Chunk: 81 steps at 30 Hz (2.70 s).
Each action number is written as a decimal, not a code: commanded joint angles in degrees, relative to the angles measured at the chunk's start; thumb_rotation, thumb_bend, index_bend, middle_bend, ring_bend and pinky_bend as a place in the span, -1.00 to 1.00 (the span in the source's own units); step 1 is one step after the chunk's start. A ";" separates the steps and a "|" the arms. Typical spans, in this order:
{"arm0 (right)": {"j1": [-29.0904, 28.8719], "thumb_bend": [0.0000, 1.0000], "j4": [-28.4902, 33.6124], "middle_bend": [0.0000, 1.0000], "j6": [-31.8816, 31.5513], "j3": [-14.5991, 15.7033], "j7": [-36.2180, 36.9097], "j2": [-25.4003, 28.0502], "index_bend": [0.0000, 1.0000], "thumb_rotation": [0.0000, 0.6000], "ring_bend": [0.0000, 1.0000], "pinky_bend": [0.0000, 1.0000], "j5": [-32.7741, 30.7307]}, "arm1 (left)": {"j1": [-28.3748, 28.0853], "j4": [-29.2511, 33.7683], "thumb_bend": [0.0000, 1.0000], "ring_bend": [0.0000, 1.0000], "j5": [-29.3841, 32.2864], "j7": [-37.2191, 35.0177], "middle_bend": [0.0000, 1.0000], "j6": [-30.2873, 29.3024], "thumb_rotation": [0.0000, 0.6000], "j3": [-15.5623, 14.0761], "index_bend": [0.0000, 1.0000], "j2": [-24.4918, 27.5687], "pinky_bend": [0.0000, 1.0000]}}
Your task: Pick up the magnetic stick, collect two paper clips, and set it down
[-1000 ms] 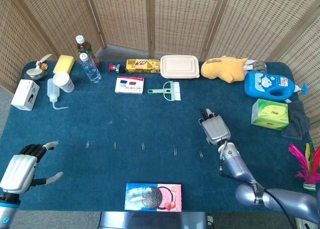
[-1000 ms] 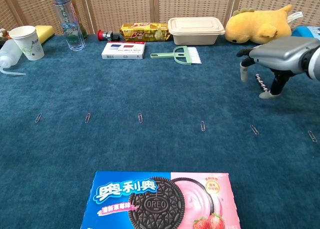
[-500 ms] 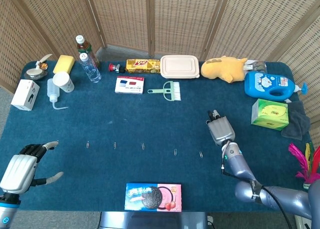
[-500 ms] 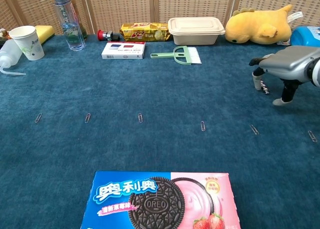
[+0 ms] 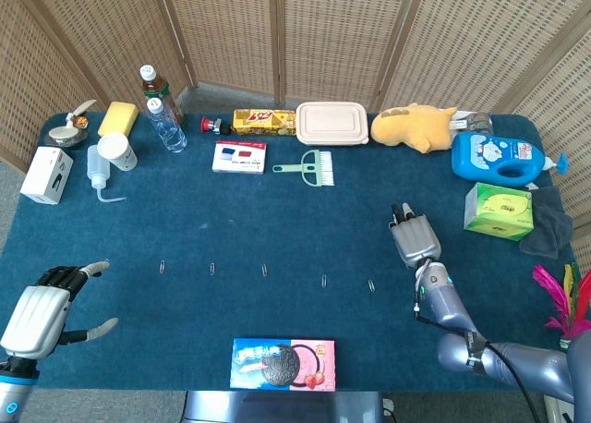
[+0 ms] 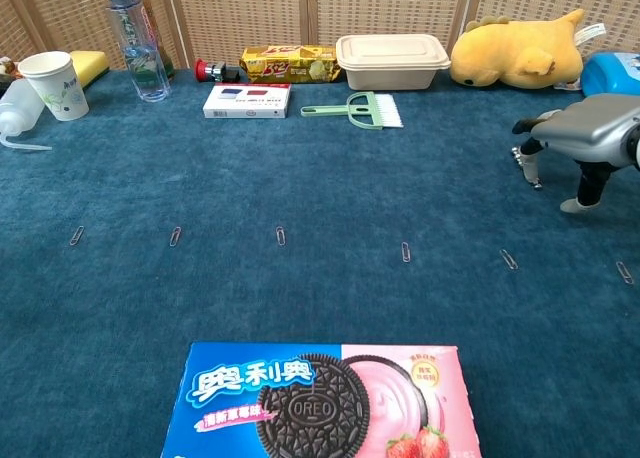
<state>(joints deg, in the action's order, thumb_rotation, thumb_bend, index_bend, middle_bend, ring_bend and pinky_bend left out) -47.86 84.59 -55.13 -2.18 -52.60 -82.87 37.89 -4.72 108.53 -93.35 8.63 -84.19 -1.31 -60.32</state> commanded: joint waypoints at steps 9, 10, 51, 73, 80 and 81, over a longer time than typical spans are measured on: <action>-0.14 -0.38 -0.77 -0.98 -0.66 0.21 0.25 -0.27 -0.29 1.00 -0.89 -0.18 -0.61 | -0.14 0.16 -0.60 -0.41 -0.18 0.22 -0.34 0.10 0.47 -0.12 -0.56 0.08 -0.53; -0.17 -0.38 -0.35 -0.98 -0.99 0.08 0.43 -0.07 -0.29 1.00 -0.89 -0.18 -0.19 | -0.15 0.22 -0.60 -0.41 -0.10 0.19 -0.34 0.07 0.47 -0.06 -0.56 0.08 -0.53; -1.87 -0.39 -6.53 -1.00 0.72 0.42 -0.45 -1.50 -0.30 1.00 -0.91 -0.17 -3.63 | 0.27 -0.73 -0.60 -0.41 -0.67 -0.56 -0.34 -1.10 0.47 -0.34 -0.56 -0.02 -0.53; -1.89 -0.38 -6.15 -1.00 0.44 1.29 -1.62 -1.75 -0.31 1.00 -0.91 -0.17 -4.90 | 0.62 -1.08 -0.60 -0.41 -0.57 -1.06 -0.34 -1.62 0.47 -0.42 -0.56 0.18 -0.53; -1.98 -0.38 -7.54 -1.00 0.52 1.49 -2.15 -1.63 -0.31 1.00 -0.91 -0.17 -5.18 | 0.63 -1.01 -0.60 -0.41 -0.78 -1.14 -0.34 -1.78 0.46 -0.38 -0.56 0.26 -0.53; -1.98 -0.38 -7.65 -1.00 0.54 1.45 -2.17 -1.61 -0.31 1.00 -0.91 -0.17 -5.36 | 0.65 -1.00 -0.60 -0.41 -0.80 -1.14 -0.34 -1.80 0.47 -0.40 -0.56 0.27 -0.53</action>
<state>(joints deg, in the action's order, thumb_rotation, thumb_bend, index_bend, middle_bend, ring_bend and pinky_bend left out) -49.82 77.03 -54.62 -0.74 -54.71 -84.51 32.67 -4.06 107.52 -94.15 7.49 -85.99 -1.71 -60.05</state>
